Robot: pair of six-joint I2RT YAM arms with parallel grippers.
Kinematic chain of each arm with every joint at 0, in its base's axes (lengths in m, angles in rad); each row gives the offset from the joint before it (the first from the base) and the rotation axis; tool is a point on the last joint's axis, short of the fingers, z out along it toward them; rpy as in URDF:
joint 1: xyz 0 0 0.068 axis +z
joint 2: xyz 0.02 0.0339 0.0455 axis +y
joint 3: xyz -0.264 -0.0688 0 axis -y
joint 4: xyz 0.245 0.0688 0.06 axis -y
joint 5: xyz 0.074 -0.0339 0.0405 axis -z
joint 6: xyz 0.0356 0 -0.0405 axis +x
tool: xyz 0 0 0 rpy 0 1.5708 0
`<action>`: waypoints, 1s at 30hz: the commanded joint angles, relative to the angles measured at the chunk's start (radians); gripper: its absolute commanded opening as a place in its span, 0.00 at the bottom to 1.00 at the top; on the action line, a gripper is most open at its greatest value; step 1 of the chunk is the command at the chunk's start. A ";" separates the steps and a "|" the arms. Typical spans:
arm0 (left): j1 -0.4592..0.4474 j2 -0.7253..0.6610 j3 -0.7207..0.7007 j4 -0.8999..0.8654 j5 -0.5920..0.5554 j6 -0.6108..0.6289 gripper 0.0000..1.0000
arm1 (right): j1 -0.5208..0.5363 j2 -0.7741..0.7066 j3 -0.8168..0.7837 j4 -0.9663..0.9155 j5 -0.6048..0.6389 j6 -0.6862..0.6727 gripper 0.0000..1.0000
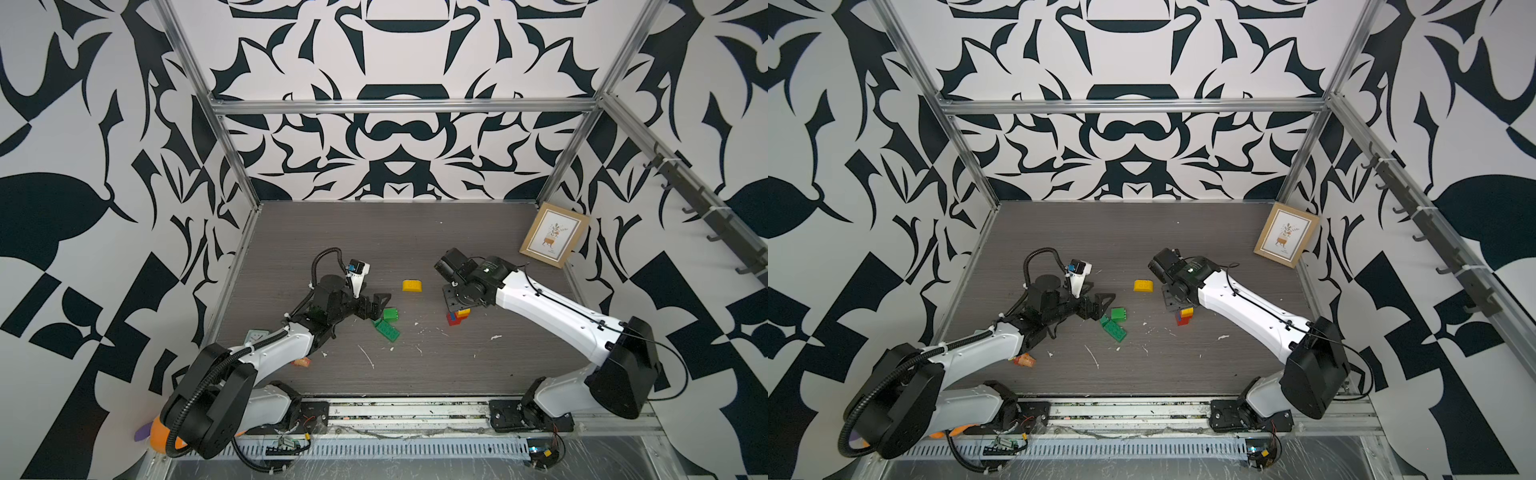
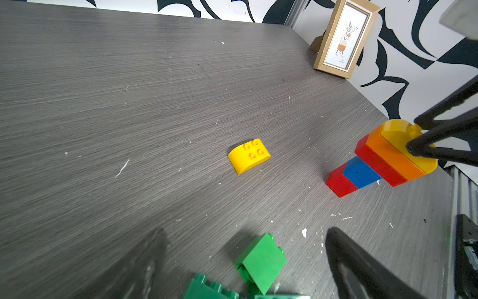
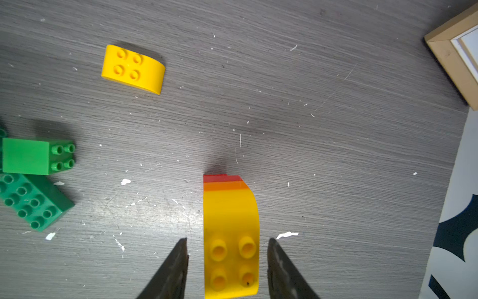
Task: Assemble an ice cream with lego
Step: Assemble the lego brick with the lego brick.
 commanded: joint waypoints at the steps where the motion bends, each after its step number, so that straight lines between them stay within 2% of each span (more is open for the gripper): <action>1: -0.001 0.007 0.027 0.006 0.003 0.002 0.99 | -0.009 -0.027 -0.007 0.013 -0.021 -0.001 0.47; 8: -0.001 0.006 0.027 0.005 0.004 0.005 0.99 | -0.018 -0.041 -0.025 0.022 -0.026 -0.002 0.34; 19: -0.002 0.006 0.027 0.005 0.003 0.006 0.99 | -0.020 -0.032 -0.114 0.020 -0.024 0.024 0.24; 25: -0.001 0.007 0.027 0.006 0.005 0.007 0.99 | -0.018 -0.065 -0.150 0.029 0.001 0.042 0.21; 30: -0.002 0.007 0.027 0.005 0.005 0.006 0.99 | -0.018 -0.081 -0.132 0.048 0.016 0.040 0.24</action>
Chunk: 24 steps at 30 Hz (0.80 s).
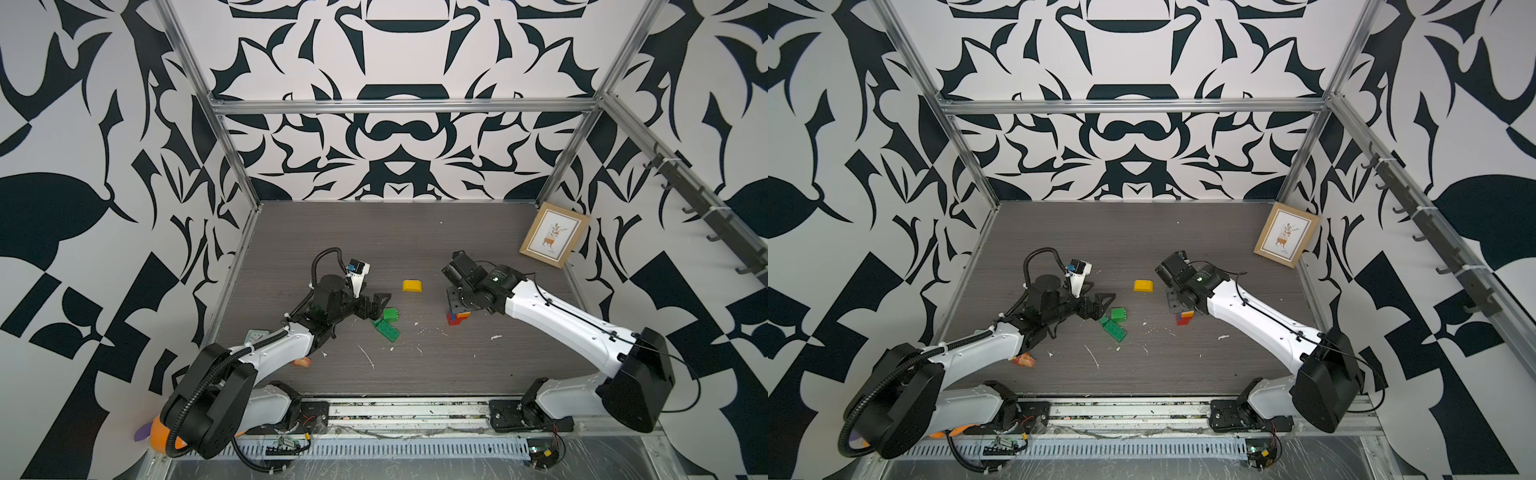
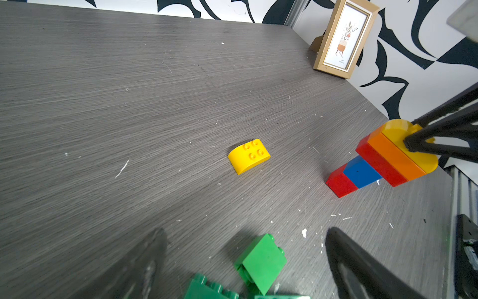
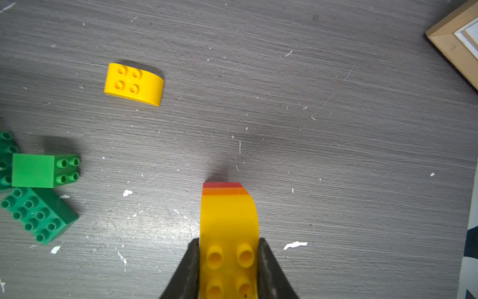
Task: Assemble an ice cream with lego
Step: Assemble the lego brick with the lego brick.
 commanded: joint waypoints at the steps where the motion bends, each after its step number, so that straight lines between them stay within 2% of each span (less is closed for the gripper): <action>1: -0.002 0.006 0.026 0.005 0.004 0.005 0.99 | -0.002 -0.001 -0.016 -0.048 0.011 0.013 0.25; 12: -0.002 0.006 0.028 0.002 -0.002 0.008 0.99 | -0.001 0.003 0.056 -0.008 0.020 -0.030 0.36; 18: -0.002 0.007 0.027 0.001 -0.001 0.008 0.99 | 0.000 -0.002 0.057 -0.010 0.026 -0.032 0.49; 24: -0.001 0.007 0.028 -0.001 -0.004 0.009 0.99 | -0.001 -0.012 0.067 -0.016 0.016 -0.038 0.55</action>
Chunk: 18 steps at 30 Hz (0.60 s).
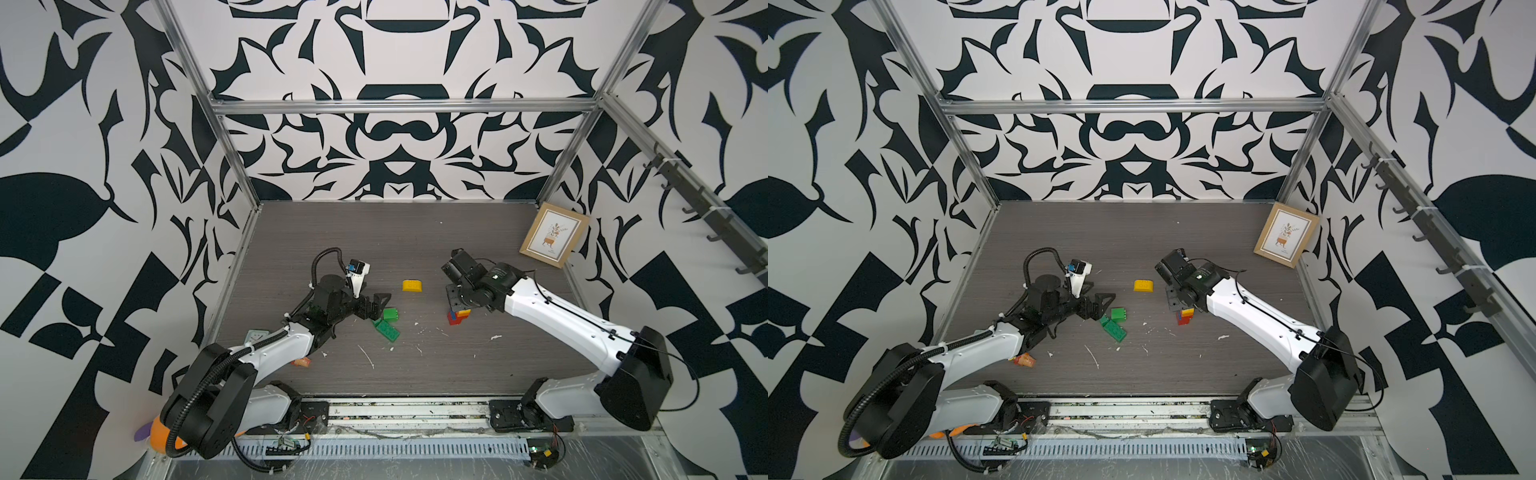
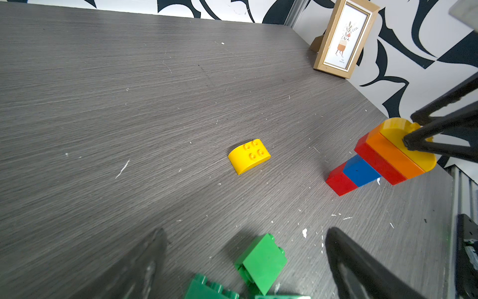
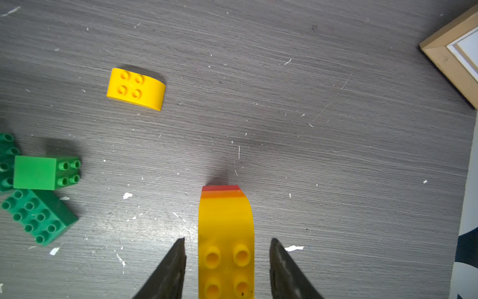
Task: Assemble an ice cream with lego
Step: Assemble the lego brick with the lego brick, then adjust the lego brick at the center of the board.
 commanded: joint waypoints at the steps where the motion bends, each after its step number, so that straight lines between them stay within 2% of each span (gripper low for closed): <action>1: -0.002 0.007 0.027 0.000 -0.001 0.007 0.99 | -0.001 -0.028 0.040 -0.016 0.007 -0.008 0.56; 11: -0.002 0.007 0.028 0.005 0.007 0.004 0.99 | -0.001 -0.102 -0.047 0.012 -0.092 -0.053 0.57; 18: -0.001 0.006 0.028 0.002 0.005 0.004 0.99 | -0.002 -0.056 -0.060 0.025 -0.067 -0.070 0.57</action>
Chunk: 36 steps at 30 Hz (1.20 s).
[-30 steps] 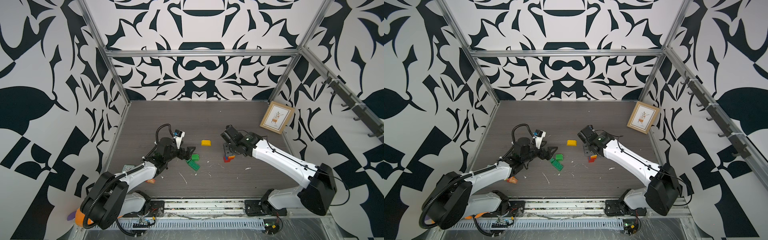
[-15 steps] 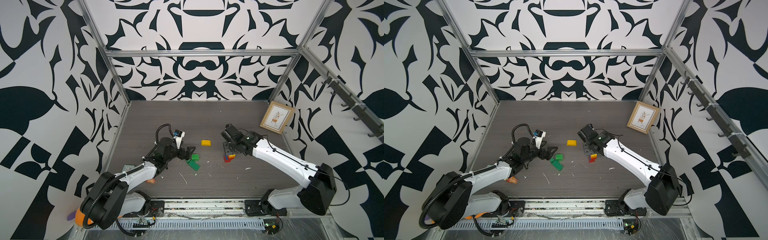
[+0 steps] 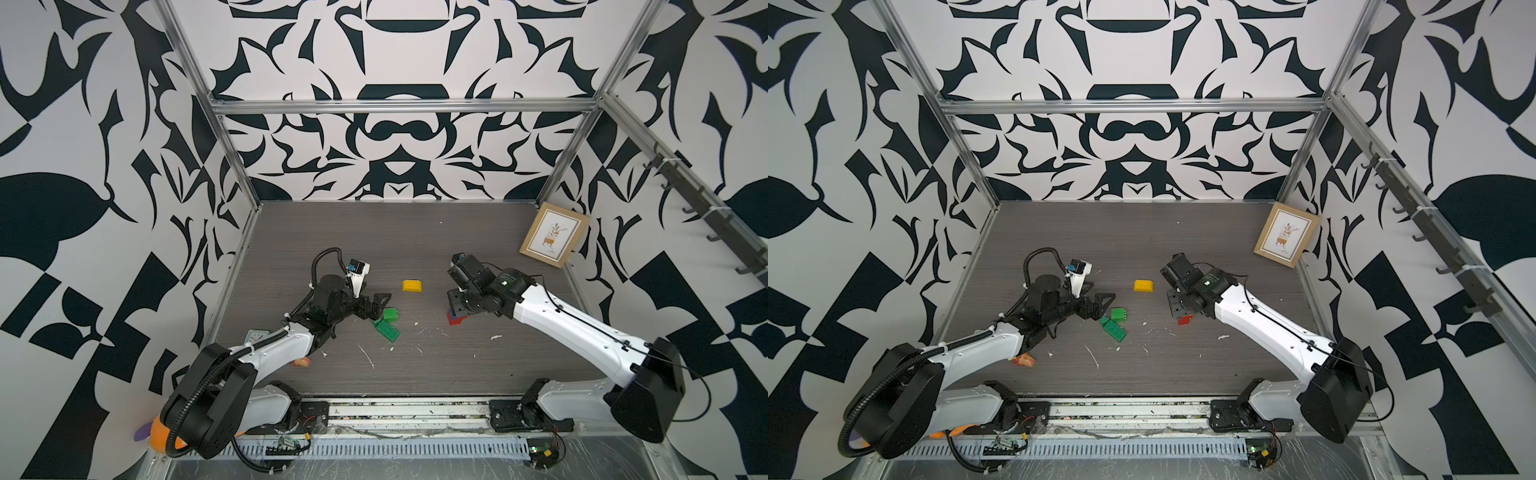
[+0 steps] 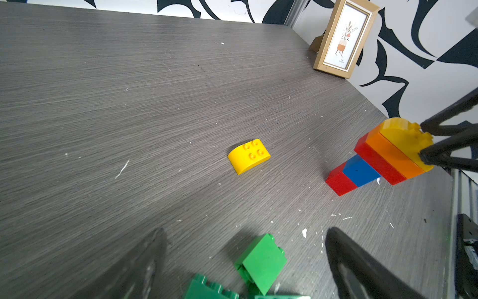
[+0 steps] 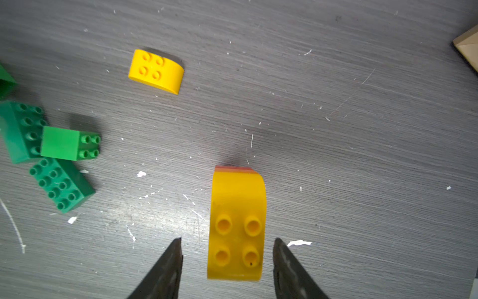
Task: Assemble an ice cream with lego
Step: Adjust the lego brick at the center of the board.
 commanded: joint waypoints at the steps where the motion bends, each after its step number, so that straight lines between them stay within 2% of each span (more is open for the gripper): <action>1: -0.001 0.007 0.028 0.003 0.005 0.004 0.99 | -0.003 0.004 -0.004 0.018 0.014 -0.020 0.56; 5: -0.002 0.043 0.029 0.006 0.007 0.004 0.99 | -0.006 0.008 -0.018 0.054 0.004 -0.027 0.52; 17: -0.002 0.049 0.031 0.005 0.007 0.005 0.99 | -0.025 -0.012 -0.025 0.077 -0.016 -0.022 0.27; 22: -0.002 0.047 0.031 0.006 0.006 0.006 0.99 | -0.062 -0.054 0.006 0.059 -0.127 -0.029 0.24; 31: -0.002 0.040 0.031 0.000 0.007 0.008 0.99 | -0.294 -0.097 -0.065 0.148 -0.577 -0.033 0.23; 36: -0.002 0.039 0.032 0.001 0.008 0.009 0.99 | -0.360 -0.095 -0.119 0.208 -0.669 -0.031 0.24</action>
